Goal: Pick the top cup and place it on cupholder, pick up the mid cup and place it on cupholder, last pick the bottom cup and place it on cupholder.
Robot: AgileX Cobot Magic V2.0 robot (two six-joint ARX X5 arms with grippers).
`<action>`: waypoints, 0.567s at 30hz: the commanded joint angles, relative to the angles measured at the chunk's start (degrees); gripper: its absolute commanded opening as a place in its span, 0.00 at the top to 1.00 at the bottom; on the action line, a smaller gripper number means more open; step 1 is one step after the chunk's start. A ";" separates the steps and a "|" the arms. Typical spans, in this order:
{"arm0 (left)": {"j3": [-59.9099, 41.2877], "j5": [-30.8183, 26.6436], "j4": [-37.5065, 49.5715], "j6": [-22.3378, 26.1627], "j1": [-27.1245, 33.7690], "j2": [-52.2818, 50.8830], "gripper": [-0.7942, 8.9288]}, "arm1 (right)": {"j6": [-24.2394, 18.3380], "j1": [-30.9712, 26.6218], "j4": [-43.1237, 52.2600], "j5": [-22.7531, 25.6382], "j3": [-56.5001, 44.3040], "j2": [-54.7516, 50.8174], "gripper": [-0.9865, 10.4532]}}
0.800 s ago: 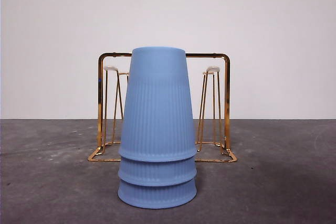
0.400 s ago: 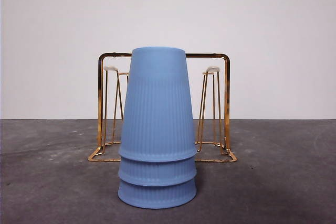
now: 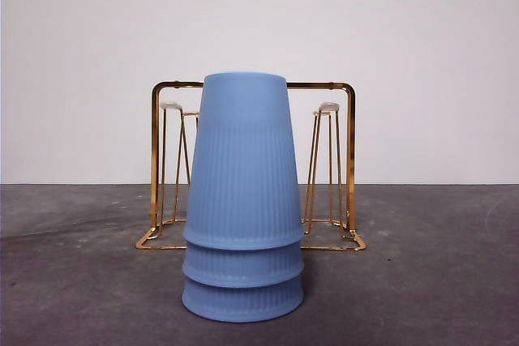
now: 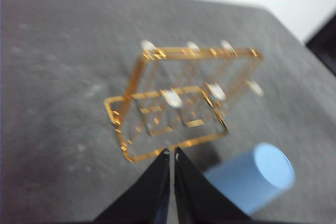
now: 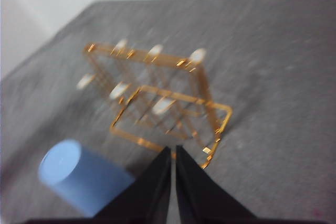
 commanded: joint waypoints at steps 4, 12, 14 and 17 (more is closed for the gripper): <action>6.25 0.42 -6.60 7.28 -7.50 5.18 0.91 | -7.10 9.11 -3.74 -0.02 4.94 5.62 0.91; 7.02 0.42 -8.37 7.69 -15.08 6.40 0.91 | -7.78 21.73 -4.48 5.51 5.14 8.35 0.91; 7.02 0.42 -8.41 7.67 -15.72 6.40 0.90 | -7.78 23.89 -4.48 6.21 5.14 8.66 0.90; 7.02 0.39 -8.52 6.99 -16.02 6.40 0.78 | -7.78 26.05 -4.46 6.32 5.14 8.83 0.83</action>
